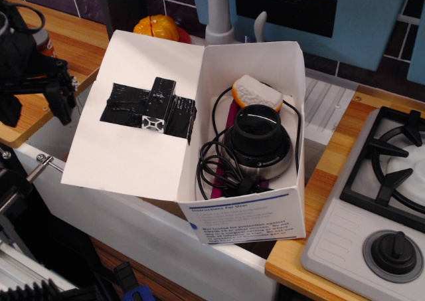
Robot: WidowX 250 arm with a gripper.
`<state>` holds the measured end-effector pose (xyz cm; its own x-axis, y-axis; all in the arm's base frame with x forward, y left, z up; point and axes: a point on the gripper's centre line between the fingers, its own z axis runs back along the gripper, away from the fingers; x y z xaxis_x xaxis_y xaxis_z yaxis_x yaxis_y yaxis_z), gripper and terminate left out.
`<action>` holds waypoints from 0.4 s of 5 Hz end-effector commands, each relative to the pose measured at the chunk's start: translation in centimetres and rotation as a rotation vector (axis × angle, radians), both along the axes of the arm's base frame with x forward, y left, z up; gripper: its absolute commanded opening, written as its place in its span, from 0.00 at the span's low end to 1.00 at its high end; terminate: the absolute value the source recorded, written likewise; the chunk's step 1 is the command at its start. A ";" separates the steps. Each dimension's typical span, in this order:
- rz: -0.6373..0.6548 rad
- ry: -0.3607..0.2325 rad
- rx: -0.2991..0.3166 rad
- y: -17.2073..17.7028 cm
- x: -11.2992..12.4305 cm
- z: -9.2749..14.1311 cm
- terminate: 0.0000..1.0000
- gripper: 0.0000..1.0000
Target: Close white1fbox flap
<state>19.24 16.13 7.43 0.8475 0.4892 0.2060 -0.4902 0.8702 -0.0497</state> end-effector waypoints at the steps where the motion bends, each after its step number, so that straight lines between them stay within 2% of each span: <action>1: -0.008 -0.050 -0.050 -1.9 1.3 0.2 0.00 1.00; 2: -0.045 -0.054 -0.056 -2.6 1.7 1.5 0.00 1.00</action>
